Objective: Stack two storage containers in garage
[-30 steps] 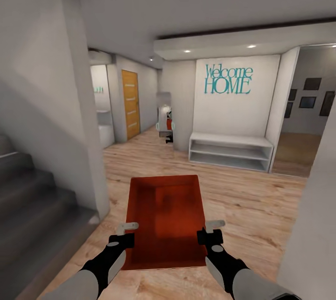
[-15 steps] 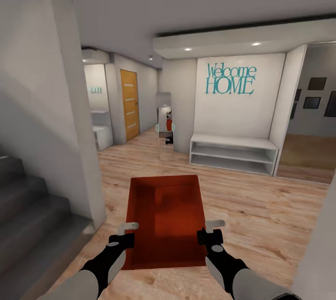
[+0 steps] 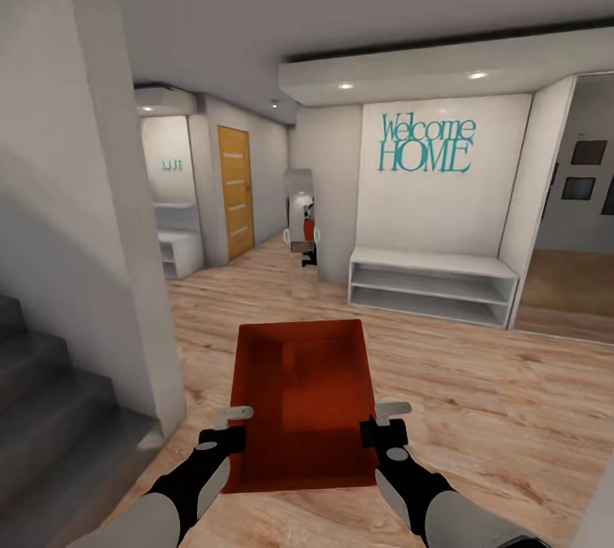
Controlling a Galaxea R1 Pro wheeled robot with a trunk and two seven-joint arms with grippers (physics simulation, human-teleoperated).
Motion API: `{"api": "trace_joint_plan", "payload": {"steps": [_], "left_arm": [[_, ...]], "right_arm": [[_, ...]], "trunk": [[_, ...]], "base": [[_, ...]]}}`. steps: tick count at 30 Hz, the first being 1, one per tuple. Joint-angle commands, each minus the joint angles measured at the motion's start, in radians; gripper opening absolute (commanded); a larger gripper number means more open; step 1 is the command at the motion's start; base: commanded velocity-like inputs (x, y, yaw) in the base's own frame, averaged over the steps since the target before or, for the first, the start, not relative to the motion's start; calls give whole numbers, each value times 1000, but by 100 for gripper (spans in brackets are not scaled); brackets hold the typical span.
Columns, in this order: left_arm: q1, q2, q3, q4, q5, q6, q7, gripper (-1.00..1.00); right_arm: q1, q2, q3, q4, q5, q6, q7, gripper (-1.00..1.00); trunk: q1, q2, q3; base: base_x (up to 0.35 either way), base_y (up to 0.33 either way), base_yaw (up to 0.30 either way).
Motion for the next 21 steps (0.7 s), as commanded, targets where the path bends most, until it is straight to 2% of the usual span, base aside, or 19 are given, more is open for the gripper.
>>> {"api": "trace_joint_plan", "payload": {"steps": [1, 21], "left_arm": [[0, 21, 19, -4, -5, 6, 49, -100], [0, 21, 19, -4, -5, 6, 49, -100]], "right_arm": [[-2, -1, -44, 0, -86, -7, -21, -100], [-2, -1, -44, 0, -86, -9, -21, -100]], "trunk": [[1, -1, -1], [1, -1, -1]], "base": [[321, 0, 0], [321, 0, 0]]}}
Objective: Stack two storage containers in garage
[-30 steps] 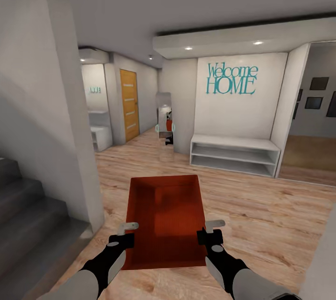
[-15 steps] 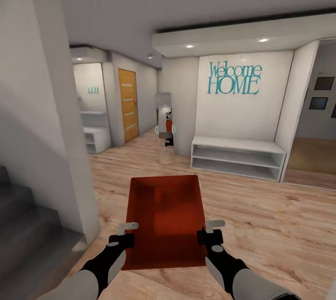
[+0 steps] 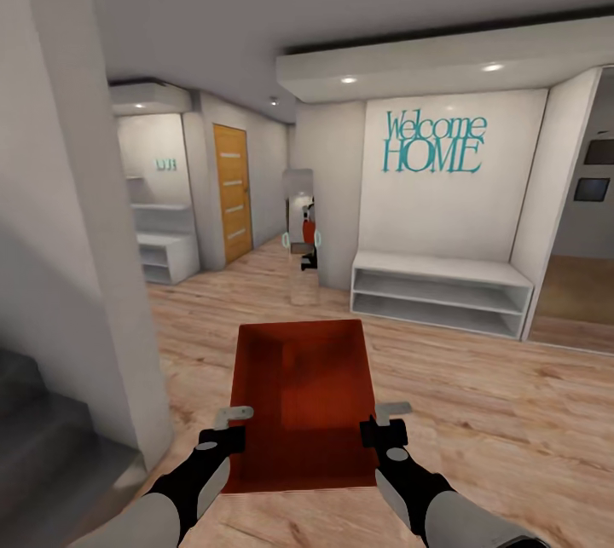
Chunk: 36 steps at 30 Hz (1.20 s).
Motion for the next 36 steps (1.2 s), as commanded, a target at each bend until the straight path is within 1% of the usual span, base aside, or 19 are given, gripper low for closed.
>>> {"api": "trace_joint_plan", "payload": {"steps": [1, 36], "left_arm": [[0, 21, 19, -4, -3, 6, 49, -100], [0, 20, 19, -5, -3, 6, 49, -100]], "right_arm": [[-2, -1, -44, 0, -85, -8, -21, -100], [-2, -1, -44, 0, -85, -6, -22, -100]], "trunk": [[1, -1, -1], [1, -1, -1]], "base": [[321, 0, 0], [321, 0, 0]]}}
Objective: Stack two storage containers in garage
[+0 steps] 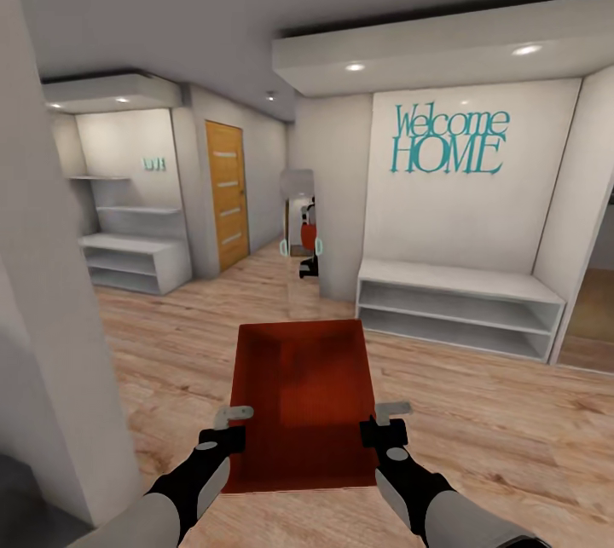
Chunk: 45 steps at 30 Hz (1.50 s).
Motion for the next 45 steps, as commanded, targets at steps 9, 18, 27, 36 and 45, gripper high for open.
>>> {"api": "trace_joint_plan", "payload": {"steps": [9, 18, 27, 36, 45], "left_arm": [[0, 20, 19, -4, -6, 6, 49, -100], [0, 20, 19, -4, -6, 6, 49, -100], [0, 20, 19, -4, -6, 6, 49, -100], [0, 21, 19, -4, -6, 6, 49, -100], [0, 21, 19, -4, -6, 6, 49, -100]], "right_arm": [[-2, -1, -44, 0, -87, -7, -22, -100], [-2, -1, -44, 0, -87, -7, -23, -100], [-1, -1, -44, 0, -88, -7, -23, -100], [-1, -1, -44, 0, -88, -7, -23, -100], [-1, -1, -44, 0, -87, -7, -22, -100]], "trunk": [[1, -1, -1], [1, -1, -1], [1, -1, -1], [1, -1, -1], [1, -1, -1]], "base": [[321, 0, 0], [321, 0, 0], [321, 0, 0], [321, 0, 0], [321, 0, 0]]}}
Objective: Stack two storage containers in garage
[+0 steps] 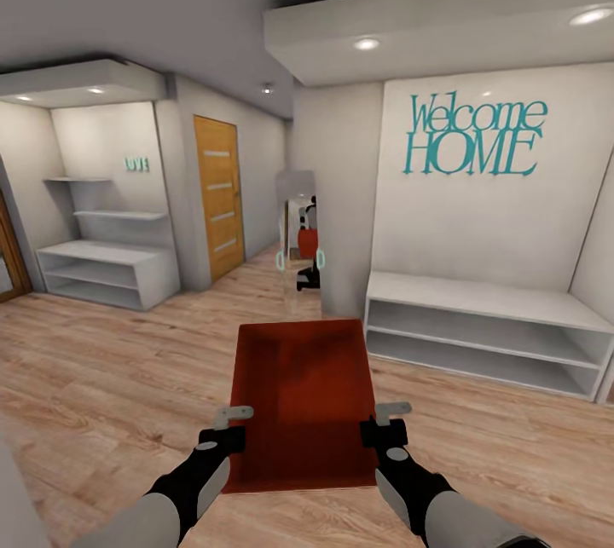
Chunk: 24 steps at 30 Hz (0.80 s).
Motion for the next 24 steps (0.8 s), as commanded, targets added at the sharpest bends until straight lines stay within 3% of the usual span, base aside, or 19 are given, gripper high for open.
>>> {"api": "trace_joint_plan", "payload": {"steps": [1, 20, 24], "left_arm": [[0, 21, 20, -5, -6, 6, 49, -100], [0, 21, 20, -6, -6, 6, 49, -100], [0, 20, 20, -6, -6, 6, 49, -100]], "right_arm": [[-2, -1, -44, 1, -87, -7, -21, -100], [-2, -1, -43, 1, -88, -7, -24, -100], [-2, -1, -43, 1, -87, -6, -23, -100]], "trunk": [[1, -1, -1], [1, -1, -1], [1, -1, -1]], "base": [[321, 0, 0], [321, 0, 0], [321, 0, 145]]}}
